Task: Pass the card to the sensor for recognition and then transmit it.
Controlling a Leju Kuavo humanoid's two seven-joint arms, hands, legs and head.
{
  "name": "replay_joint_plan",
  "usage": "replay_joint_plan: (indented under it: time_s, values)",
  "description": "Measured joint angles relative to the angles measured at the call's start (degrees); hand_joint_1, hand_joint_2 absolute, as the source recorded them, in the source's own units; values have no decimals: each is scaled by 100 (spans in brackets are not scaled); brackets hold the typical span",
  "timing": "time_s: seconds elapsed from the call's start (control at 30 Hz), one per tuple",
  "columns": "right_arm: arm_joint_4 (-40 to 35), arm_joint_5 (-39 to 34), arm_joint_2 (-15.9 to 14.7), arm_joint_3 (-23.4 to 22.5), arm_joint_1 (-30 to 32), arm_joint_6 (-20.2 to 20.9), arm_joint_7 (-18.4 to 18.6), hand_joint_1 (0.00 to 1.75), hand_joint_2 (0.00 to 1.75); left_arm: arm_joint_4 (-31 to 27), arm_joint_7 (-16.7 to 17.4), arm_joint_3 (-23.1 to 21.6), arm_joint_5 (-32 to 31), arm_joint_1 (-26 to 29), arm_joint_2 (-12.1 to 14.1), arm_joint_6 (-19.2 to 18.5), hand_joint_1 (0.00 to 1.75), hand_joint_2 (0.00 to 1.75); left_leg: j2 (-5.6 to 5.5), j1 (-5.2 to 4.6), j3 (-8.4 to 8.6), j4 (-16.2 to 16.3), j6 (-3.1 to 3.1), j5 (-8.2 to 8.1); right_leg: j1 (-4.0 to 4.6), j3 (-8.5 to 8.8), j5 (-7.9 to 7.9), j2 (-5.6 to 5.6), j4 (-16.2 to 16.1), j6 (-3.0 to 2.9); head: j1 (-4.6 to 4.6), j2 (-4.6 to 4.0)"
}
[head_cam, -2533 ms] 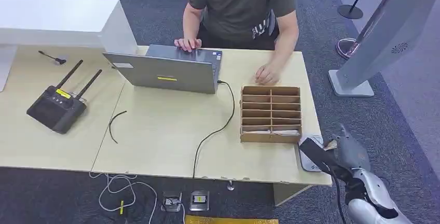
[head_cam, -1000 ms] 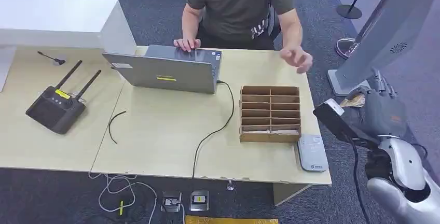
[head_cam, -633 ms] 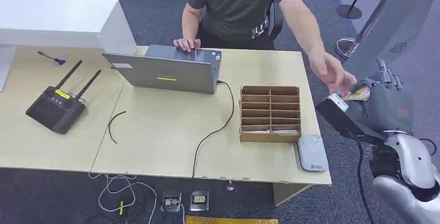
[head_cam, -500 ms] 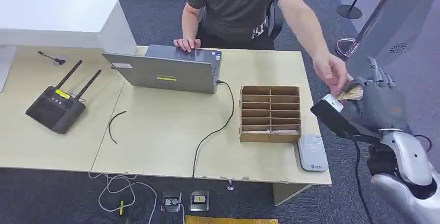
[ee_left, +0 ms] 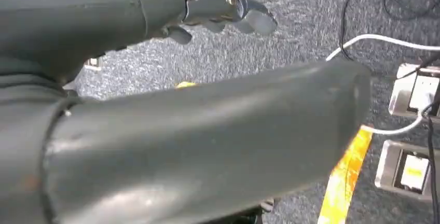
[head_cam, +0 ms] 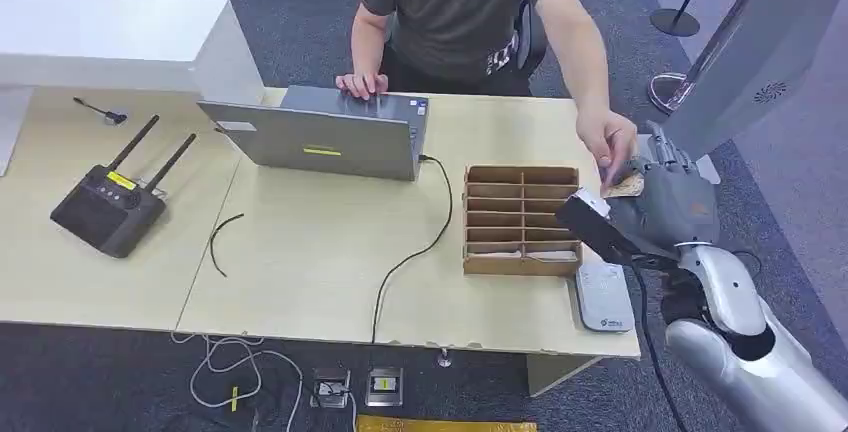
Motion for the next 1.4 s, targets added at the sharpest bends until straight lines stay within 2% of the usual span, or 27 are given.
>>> replay_joint_plan:
  time_s: [0.3,0.47,0.63,0.73,0.9,1.1,1.13,1.23,1.4]
  values:
    - [269,354,131,0,7,5,20,0,0,0,59,-31,-173,-69,-28,-7,0,0,2,0,2,1,0,0,0,-2,0,3,0,0,2,0]
    - [337,721,186,-44,48,2,238,0,0,0,70,-29,-177,-71,-44,7,0,0,2,0,1,0,0,0,0,-3,0,3,0,0,2,0]
    - [389,686,199,-68,127,306,398,0,0,0,70,-29,-155,-57,-57,20,0,0,3,0,1,0,0,0,0,-3,0,4,0,0,0,0]
    - [398,335,192,-76,130,660,544,0,0,0,70,-22,-112,-30,-57,41,0,0,3,0,1,1,0,0,0,-3,0,4,0,0,2,0]
    - [306,201,98,-30,159,1161,828,0,0,0,26,-7,-81,57,-50,68,0,0,3,0,2,1,0,0,0,-4,0,4,-1,0,2,0]
    - [83,201,28,-30,352,1325,844,0,0,2,-144,57,11,102,-48,90,0,0,3,0,2,1,0,0,0,-5,0,5,0,0,0,0]
    - [57,201,13,-30,368,1322,844,0,175,2,-146,85,13,105,-46,90,0,0,3,0,2,1,0,0,0,-4,0,6,0,0,0,0]
    - [-17,162,-15,-30,411,1320,850,0,175,2,-223,133,20,110,-46,101,0,0,4,0,2,1,0,0,0,-4,0,5,-1,0,0,0]
    - [-57,28,-83,-20,551,1237,861,0,175,2,-687,247,85,116,-46,15,0,0,4,0,2,1,0,0,0,-4,0,5,-1,0,2,0]
